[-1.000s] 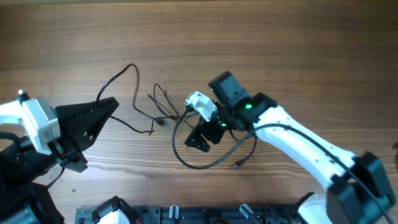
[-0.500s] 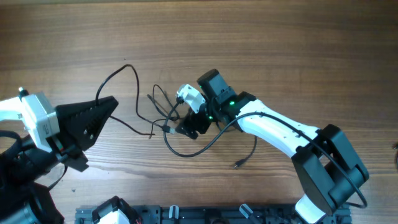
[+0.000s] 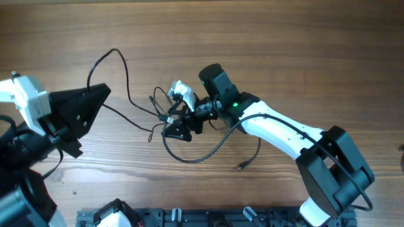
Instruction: Untangle cables
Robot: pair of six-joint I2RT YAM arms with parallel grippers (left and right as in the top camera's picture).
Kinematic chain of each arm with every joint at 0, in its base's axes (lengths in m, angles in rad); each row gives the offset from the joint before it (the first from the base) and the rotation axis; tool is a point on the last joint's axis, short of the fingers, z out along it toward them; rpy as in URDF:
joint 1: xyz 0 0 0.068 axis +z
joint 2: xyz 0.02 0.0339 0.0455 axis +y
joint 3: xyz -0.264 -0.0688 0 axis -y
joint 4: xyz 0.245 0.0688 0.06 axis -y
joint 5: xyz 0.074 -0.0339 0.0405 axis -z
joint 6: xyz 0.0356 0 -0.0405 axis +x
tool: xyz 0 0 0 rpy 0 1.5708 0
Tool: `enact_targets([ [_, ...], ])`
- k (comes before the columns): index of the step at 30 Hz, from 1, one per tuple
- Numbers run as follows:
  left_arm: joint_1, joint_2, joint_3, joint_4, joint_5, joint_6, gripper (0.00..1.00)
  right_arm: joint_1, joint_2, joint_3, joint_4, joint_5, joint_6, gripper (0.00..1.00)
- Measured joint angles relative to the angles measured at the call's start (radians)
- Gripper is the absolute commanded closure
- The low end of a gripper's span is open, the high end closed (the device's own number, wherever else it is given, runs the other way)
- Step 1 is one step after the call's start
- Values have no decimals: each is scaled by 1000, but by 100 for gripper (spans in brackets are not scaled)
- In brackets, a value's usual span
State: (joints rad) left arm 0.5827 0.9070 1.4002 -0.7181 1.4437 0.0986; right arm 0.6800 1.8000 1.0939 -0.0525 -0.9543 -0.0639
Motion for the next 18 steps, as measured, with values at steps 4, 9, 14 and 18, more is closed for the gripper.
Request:
enact_targets([
  [4, 0, 33, 0, 0, -5, 0, 96, 0, 0, 0, 2, -120, -11, 4],
  [9, 0, 75, 0, -1, -34, 0, 96, 0, 0, 0, -52, -137, -19, 0],
  [14, 0, 125, 0, -4, -53, 0, 96, -2, 0, 0, -156, 299, 101, 0],
  [18, 0, 146, 0, -8, -60, 0, 96, -16, 1, 0, -137, 504, 174, 0],
])
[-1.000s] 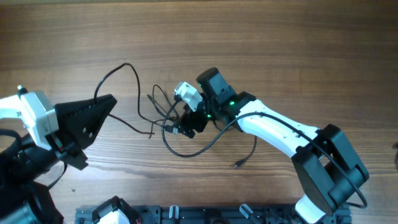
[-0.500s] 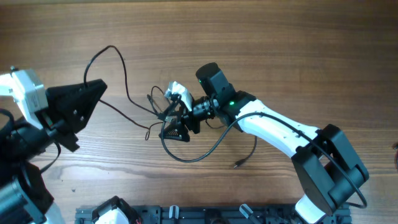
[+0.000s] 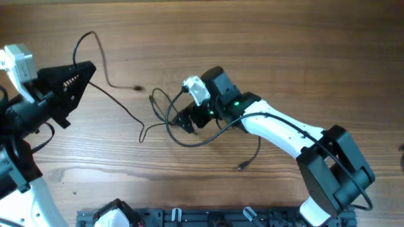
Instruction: Untangle cables
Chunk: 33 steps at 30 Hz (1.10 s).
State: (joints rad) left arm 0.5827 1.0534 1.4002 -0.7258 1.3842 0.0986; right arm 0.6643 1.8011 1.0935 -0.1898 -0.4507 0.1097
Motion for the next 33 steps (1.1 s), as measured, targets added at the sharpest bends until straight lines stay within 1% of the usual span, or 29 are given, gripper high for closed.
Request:
enact_targets([
  [2, 0, 11, 0, 0, 0, 0, 96, -9, 0, -1, 72, -16, -6, 0],
  [4, 0, 19, 0, -1, -1, 0, 96, -11, 0, -4, 174, -100, -24, 1],
  [8, 0, 31, 0, -5, -15, 0, 96, -10, 1, -5, 399, -336, -15, 0],
  [10, 0, 35, 0, -10, -27, 0, 96, -9, 1, -5, 466, -440, 18, 0],
  [12, 0, 39, 0, -21, -38, 2, 96, -8, 1, -5, 487, -540, 50, 0],
  [15, 0, 40, 0, -36, -50, 9, 96, -9, 1, -5, 474, -614, 71, 0],
  [17, 0, 40, 0, -40, -59, 13, 96, -8, 1, -5, 403, -684, 82, 0],
  [20, 0, 40, 0, -45, -76, 18, 96, -8, 1, -5, 333, -723, 75, 0],
  [25, 0, 40, 0, -51, -82, 19, 96, 18, 1, -5, 343, -724, 65, 0],
  [27, 0, 40, 0, -61, -83, 20, 96, 48, 1, -5, 357, -693, 50, 0],
  [33, 0, 41, 0, -124, -90, 47, 96, 150, 1, -5, 444, -514, 22, 0],
])
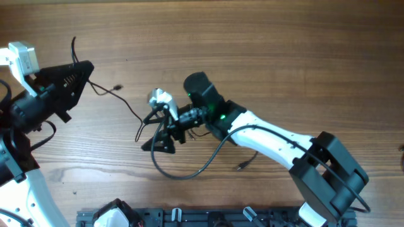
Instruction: Untangle cables
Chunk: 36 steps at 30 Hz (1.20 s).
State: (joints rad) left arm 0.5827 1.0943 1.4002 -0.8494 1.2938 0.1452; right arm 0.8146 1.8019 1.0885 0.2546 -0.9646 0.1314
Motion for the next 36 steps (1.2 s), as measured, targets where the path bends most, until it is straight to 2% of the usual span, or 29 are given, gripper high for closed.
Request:
enact_targets([
  [3, 0, 0, 0, -6, -3, 8, 96, 15, 0, 0, 43, 84, 0, 3],
  [5, 0, 0, 0, -10, -3, 11, 96, 17, 0, 0, 74, 115, 6, 13],
  [7, 0, 0, 0, -13, -3, 11, 96, 18, 0, 0, 100, 136, 19, 27],
  [8, 0, 0, 0, -13, -4, 13, 96, 19, 0, 0, 109, 143, 29, 30],
  [11, 0, 0, 0, -15, -4, 14, 96, 21, 0, 0, 136, 176, 71, 31],
  [13, 0, 0, 0, -15, -5, 15, 96, 23, 0, 0, 149, 203, 105, 42],
  [14, 0, 0, 0, -15, -6, 14, 96, 23, 0, 0, 156, 215, 121, 49],
  [15, 0, 0, 0, -15, -7, 14, 96, 23, 0, 0, 163, 226, 137, 62],
  [16, 0, 0, 0, -15, -7, 15, 96, 23, 0, 0, 169, 230, 139, 82],
  [17, 0, 0, 0, -15, -7, 15, 96, 23, 0, 0, 172, 238, 144, 96],
  [22, 0, 0, 0, -16, -8, 15, 96, 23, 0, 0, 115, 309, 188, 96],
  [27, 0, 1, 0, -23, -32, 15, 96, -9, 0, 0, 140, 366, 329, 96],
  [28, 0, 1, 0, -25, -41, 15, 94, -24, -1, 0, 151, 365, 351, 96],
  [29, 0, 1, 0, -29, -53, 15, 77, -63, -8, 0, 162, 357, 395, 96],
  [30, 0, 1, 0, -36, -70, 18, 66, -79, -13, 0, 166, 355, 410, 95],
  [35, 0, 1, 0, -120, -137, 21, 22, -181, -93, 0, 166, 293, 469, 96],
  [36, 0, 2, -1, -135, -157, 24, 18, -199, -125, 0, 166, 277, 475, 96],
])
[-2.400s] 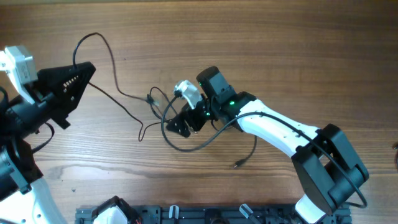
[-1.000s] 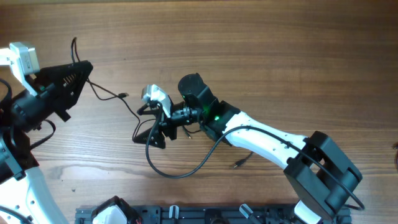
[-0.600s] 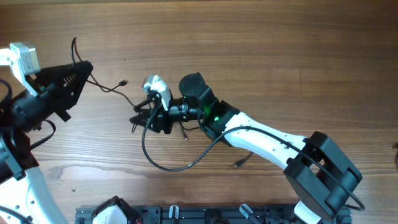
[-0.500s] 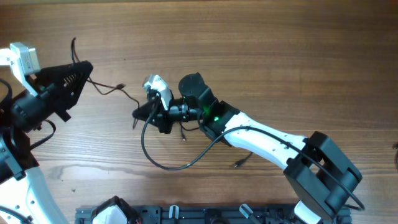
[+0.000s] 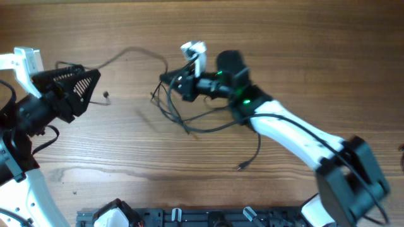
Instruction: Untangle cables
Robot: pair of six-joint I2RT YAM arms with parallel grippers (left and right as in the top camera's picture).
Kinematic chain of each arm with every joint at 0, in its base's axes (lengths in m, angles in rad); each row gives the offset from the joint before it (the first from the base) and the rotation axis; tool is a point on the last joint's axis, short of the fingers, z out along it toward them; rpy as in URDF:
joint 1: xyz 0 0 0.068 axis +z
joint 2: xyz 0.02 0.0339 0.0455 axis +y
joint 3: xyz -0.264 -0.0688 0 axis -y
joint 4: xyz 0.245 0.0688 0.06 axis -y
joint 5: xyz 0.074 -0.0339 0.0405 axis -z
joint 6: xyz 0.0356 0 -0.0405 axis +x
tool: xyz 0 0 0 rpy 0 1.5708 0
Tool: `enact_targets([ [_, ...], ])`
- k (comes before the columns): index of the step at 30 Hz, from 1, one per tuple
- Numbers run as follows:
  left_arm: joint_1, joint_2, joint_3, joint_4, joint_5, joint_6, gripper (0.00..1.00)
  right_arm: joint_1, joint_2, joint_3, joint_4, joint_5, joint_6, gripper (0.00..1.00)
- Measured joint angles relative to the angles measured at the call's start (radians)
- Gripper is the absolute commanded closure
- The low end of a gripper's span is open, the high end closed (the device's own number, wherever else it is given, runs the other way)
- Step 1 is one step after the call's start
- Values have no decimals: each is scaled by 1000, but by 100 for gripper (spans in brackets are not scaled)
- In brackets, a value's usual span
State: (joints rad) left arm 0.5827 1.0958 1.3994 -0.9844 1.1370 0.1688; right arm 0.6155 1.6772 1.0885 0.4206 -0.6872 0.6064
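A thin dark cable (image 5: 136, 52) arcs from my left gripper (image 5: 95, 74) at the left across to my right gripper (image 5: 168, 79) near the middle. Each gripper appears shut on it. A loose end (image 5: 106, 96) of it hangs just beside the left gripper. Below the right gripper several loops (image 5: 172, 108) are still bunched together. A thicker black cable (image 5: 218, 127) runs from them under the right arm and ends in a plug (image 5: 242, 166) on the wood. The fingertips are blurred.
The wooden table (image 5: 315, 44) fills the view. A black rack (image 5: 189, 217) lies along the near edge. The white right arm (image 5: 297, 135) crosses the right half, and the left arm's body (image 5: 25, 126) fills the left edge.
My right gripper has gone from low, near the table's front, to farther back and a little right, taking the loops with it. The thin cable now spans between both grippers.
First both grippers were close together at the tangle in the middle. Then my left gripper stood farther left with the thin cable drawn out behind it. Later my right gripper sat lower and to the left with the loops, and now it is farther back.
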Motion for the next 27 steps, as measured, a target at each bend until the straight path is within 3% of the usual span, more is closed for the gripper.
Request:
enact_targets([
  [4, 0, 3, 0, -34, -63, 5, 13, -53, -142, 0, -9, -54, 8, 96],
  [14, -4, 111, 0, -128, -154, 10, 17, -311, -612, 0, -82, -151, 19, 96],
  [23, -84, 142, 0, -193, -168, 78, 17, -436, -684, 0, -35, -169, 115, 96],
  [27, -140, 142, 0, -199, -169, 88, 19, -364, -618, -1, 164, -231, 179, 96],
])
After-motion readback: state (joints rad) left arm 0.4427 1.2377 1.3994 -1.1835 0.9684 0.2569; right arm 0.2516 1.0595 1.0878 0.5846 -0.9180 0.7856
